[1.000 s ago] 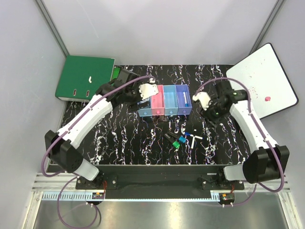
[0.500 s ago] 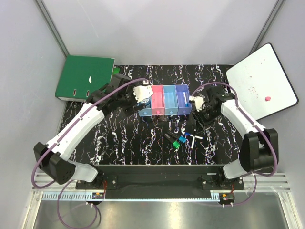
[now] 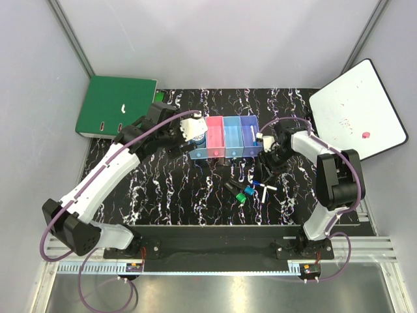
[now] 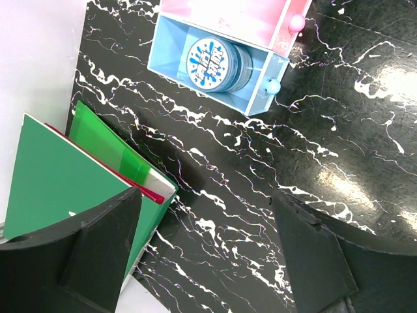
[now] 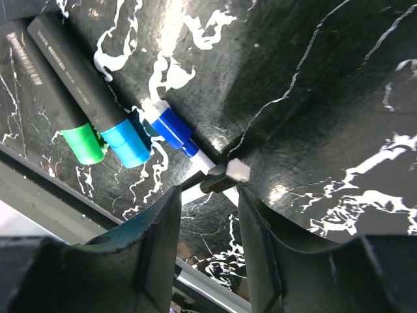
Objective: Sort the stationery into containers
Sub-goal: Pick up the pen from the center of the board, then place the pen in the storage box, then pick up the pen from the center of the board.
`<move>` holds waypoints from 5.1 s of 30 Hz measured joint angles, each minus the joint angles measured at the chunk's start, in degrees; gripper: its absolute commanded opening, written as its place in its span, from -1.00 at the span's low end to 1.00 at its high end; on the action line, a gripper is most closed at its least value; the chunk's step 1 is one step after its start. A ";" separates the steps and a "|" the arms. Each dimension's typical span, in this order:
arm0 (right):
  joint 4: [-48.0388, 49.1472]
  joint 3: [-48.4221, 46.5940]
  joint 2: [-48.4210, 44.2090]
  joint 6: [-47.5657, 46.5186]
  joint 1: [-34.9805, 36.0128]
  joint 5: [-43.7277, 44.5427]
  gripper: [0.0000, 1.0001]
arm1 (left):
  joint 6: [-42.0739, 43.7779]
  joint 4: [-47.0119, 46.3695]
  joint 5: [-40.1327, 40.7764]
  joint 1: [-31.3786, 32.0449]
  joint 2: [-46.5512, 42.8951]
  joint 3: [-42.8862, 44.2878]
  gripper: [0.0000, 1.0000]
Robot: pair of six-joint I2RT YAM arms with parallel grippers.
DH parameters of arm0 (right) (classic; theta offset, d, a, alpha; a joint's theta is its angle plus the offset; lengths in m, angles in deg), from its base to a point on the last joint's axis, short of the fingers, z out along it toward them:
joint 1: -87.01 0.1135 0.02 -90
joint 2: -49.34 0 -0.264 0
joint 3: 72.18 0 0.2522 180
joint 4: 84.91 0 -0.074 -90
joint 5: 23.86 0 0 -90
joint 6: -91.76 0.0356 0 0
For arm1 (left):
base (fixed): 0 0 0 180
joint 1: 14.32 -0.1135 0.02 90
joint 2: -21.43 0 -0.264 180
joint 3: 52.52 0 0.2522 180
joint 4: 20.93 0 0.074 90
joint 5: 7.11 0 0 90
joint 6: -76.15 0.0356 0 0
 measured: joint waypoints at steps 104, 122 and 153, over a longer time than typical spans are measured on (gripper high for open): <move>-6.78 -72.04 42.16 11.76 6.75 -0.66 -0.52 | 3.89 -4.31 -2.23 1.16 0.94 -5.49 0.74; -7.28 -68.24 37.35 7.89 8.22 0.70 -0.24 | 4.55 -4.61 -2.23 1.16 0.50 -5.49 0.75; 2.05 6.51 -15.04 -20.68 12.24 7.15 -0.27 | 5.27 -4.96 2.71 4.79 -5.95 -8.59 0.78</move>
